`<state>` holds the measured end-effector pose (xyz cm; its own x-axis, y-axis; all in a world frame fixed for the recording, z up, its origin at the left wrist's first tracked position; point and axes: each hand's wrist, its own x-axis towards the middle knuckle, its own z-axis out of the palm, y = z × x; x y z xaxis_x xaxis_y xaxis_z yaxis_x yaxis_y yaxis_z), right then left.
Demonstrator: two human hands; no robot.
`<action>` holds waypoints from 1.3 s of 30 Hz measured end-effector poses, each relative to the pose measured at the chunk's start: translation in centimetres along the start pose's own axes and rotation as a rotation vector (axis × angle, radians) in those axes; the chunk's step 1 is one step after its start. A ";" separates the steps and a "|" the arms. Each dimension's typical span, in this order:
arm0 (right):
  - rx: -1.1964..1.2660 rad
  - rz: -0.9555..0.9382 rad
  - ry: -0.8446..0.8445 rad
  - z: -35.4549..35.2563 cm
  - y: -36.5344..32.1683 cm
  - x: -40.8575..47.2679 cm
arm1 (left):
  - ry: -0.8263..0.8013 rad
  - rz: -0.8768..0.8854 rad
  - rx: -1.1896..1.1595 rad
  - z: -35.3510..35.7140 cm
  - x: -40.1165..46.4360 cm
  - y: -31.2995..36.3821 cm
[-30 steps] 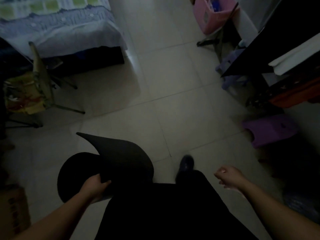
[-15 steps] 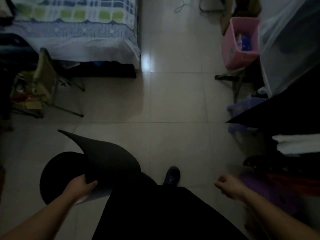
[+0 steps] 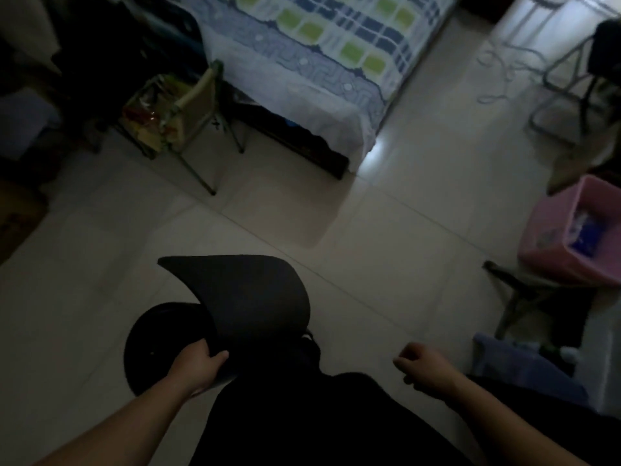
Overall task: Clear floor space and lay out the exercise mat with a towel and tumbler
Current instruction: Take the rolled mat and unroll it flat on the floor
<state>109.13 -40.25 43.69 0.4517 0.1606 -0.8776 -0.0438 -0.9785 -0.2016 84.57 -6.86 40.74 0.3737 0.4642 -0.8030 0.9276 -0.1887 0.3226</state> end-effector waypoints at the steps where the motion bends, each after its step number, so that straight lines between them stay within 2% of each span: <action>1: -0.039 -0.017 -0.001 -1.2 -1.2 0.7 | 0.001 -0.020 -0.019 -0.2 0.4 0.5; 6: -0.429 -0.139 -0.013 -6.4 -7.1 3.9 | 0.020 -0.098 -0.034 -1.4 0.7 1.8; 10: -0.688 -0.215 -0.114 -8.1 -12.2 6.1 | 0.046 -0.155 -0.068 -1.1 0.2 2.0; 16: -0.889 -0.393 -0.258 -7.9 -20.6 10.7 | 0.067 -0.241 -0.055 0.7 0.8 4.3; 19: -0.834 -0.415 -0.311 -6.1 -24.9 12.9 | 0.072 -0.275 -0.006 0.8 1.5 6.2; 23: -0.562 -0.271 -0.439 -1.5 -31.8 14.5 | 0.062 -0.288 0.052 -0.6 3.4 7.5; 26: -0.400 -0.242 -0.493 2.1 -36.9 15.0 | 0.033 -0.246 0.103 -2.2 5.5 7.5; 29: -0.280 -0.212 -0.464 5.3 -41.2 16.0 | 0.036 -0.185 0.202 -4.2 7.8 7.4; 33: -0.256 -0.260 -0.367 8.7 -45.7 18.9 | 0.072 -0.149 0.307 -7.2 11.2 6.4; 39: 0.065 -0.130 -0.411 10.2 -51.7 23.5 | 0.182 -0.047 0.509 -13.8 16.0 5.1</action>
<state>112.86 15.42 29.06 0.0651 0.3335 -0.9405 -0.0723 -0.9384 -0.3378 95.30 11.54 36.50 0.3682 0.6161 -0.6963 0.8422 -0.5383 -0.0309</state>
